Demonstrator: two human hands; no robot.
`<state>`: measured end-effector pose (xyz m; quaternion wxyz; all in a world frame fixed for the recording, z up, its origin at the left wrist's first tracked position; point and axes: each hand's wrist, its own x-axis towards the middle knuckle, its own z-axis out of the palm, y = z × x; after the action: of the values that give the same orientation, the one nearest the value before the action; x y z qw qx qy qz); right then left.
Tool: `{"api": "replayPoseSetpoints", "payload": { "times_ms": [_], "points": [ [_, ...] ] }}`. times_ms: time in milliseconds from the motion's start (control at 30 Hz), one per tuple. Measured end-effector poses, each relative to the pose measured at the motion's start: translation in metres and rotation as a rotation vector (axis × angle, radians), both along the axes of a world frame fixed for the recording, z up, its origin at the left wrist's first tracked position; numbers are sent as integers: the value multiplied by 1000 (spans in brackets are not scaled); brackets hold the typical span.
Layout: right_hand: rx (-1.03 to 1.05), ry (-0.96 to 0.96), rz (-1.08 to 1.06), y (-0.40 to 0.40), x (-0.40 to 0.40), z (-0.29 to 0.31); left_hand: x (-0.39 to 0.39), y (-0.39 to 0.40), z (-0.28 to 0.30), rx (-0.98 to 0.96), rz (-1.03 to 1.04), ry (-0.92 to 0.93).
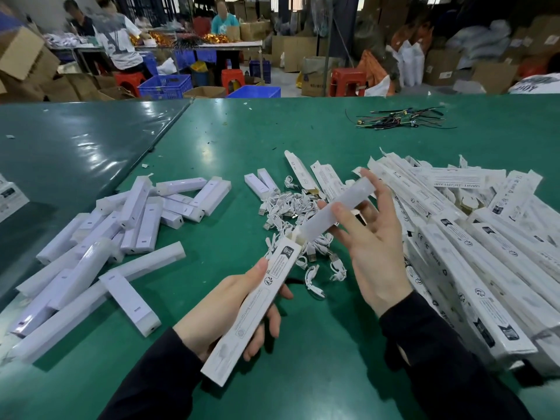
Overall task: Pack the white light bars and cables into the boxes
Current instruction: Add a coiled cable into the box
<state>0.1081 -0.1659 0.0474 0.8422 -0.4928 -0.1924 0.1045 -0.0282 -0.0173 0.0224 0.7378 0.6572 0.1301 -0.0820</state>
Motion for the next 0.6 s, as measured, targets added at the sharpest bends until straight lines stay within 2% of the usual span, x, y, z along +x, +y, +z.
{"api": "replayPoseSetpoints", "payload": {
  "times_ms": [100,167,333,600],
  "points": [
    [-31,4,-54,-5,2,4,-1,2,2,-11,-18,-10],
    [-70,4,-3,-9,5,10,-2,3,4,-11,-18,-19],
    [-271,-161,90,-12,6,11,-2,4,2,26,84,-90],
    [-295,-205,77,-16,13,10,-3,5,4,42,150,-149]
  ]
}}
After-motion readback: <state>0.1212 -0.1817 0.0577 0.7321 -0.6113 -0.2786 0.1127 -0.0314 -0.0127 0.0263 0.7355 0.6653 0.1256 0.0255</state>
